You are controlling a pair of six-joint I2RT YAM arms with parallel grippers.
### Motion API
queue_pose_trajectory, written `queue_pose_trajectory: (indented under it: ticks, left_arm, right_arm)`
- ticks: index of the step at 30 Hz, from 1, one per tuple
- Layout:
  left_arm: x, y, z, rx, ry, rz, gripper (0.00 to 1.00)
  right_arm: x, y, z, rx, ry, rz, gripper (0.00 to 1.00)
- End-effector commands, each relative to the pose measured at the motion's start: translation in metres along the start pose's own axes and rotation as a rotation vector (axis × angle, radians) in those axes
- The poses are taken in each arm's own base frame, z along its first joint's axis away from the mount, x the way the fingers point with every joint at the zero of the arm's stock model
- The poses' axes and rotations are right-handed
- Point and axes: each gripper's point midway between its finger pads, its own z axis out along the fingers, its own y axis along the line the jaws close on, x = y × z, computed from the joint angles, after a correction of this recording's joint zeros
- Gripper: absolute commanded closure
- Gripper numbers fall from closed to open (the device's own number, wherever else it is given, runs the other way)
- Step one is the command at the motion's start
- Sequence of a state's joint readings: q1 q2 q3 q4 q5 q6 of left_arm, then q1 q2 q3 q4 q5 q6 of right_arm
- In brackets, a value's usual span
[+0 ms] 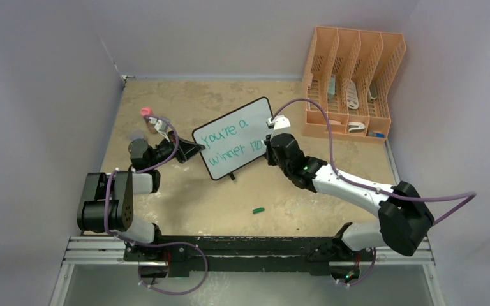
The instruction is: Write a sentence on the whiteboard
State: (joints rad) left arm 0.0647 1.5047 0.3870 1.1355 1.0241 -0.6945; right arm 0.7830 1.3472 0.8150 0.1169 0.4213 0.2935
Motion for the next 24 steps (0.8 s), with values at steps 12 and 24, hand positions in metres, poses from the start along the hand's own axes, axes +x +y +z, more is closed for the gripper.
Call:
queue_pose_trajectory:
  ticks: [12,24]
  left_arm:
    - [-0.017,-0.003,0.002,0.014,-0.033,0.089,1.0]
    - [-0.016,-0.003,0.002,0.014,-0.032,0.086,1.0]
  right_arm:
    - [-0.013,0.001,0.008,0.006,-0.033,-0.001,1.0]
    - [0.007,-0.002,0.008,0.007,0.018,0.008,1.0]
